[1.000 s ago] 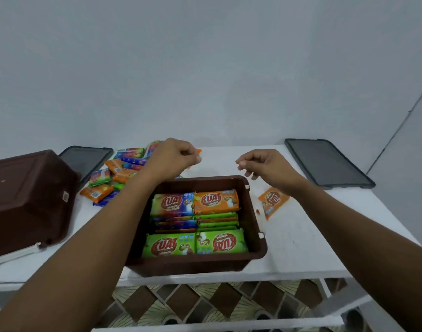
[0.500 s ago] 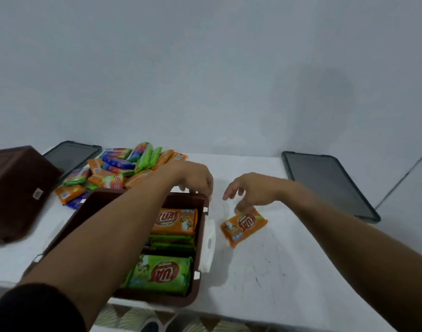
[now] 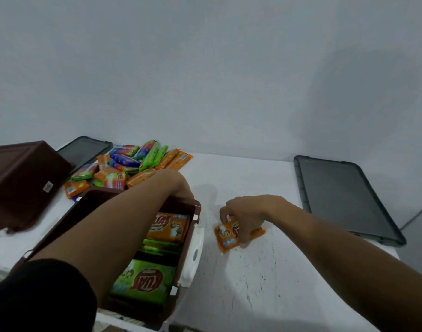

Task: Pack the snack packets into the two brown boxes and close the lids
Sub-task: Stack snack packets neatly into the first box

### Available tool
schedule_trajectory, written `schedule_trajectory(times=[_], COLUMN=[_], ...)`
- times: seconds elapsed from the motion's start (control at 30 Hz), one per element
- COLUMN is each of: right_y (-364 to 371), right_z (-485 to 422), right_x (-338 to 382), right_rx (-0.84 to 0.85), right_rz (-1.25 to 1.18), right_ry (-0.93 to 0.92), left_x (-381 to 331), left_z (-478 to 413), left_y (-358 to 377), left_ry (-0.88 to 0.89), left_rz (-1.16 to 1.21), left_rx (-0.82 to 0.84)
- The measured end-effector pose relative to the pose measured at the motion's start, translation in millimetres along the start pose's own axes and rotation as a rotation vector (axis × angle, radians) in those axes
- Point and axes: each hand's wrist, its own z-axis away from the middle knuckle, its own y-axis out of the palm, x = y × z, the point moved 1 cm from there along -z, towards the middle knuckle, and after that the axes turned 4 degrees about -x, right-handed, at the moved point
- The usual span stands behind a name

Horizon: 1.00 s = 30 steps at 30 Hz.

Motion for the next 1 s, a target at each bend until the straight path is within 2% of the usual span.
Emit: schedule_trajectory(times=[0.2, 0.33, 0.53, 0.7, 0.8, 1.0], right_y=[2.9, 2.8, 1.2, -6.9, -19.7, -47.1], right_z=[-14.4, -18.8, -14.2, -10.2, -6.7, 8.2], right_x=[-3.2, -0.4, 3.0, 3.9, 3.6, 4.9], right_rx=[-0.052, -0.05, -0.078, -0.142, -0.214, -0.39], right_rz=[-0.008, -0.014, -0.054, -0.136, -0.183, -0.327], right_ry=[-0.004, -0.002, 0.002, 0.023, 0.017, 0.046], left_x=[3.9, 7.0, 9.8, 17.4, 25.0, 38.8], left_z=[-17.7, -27.1, -26.5, -17.1, 0.2, 22.1], left_y=[8.9, 12.8, 8.6, -2.1, -12.2, -16.4], left_ry=[-0.212, -0.24, -0.027, 0.221, 0.248, 0.176], left_rz=[-0.041, 0.061, 0.148, 0.549, 0.627, 0.629], left_rx=[-0.263, -0.304, -0.296, -0.305, -0.431, -0.718])
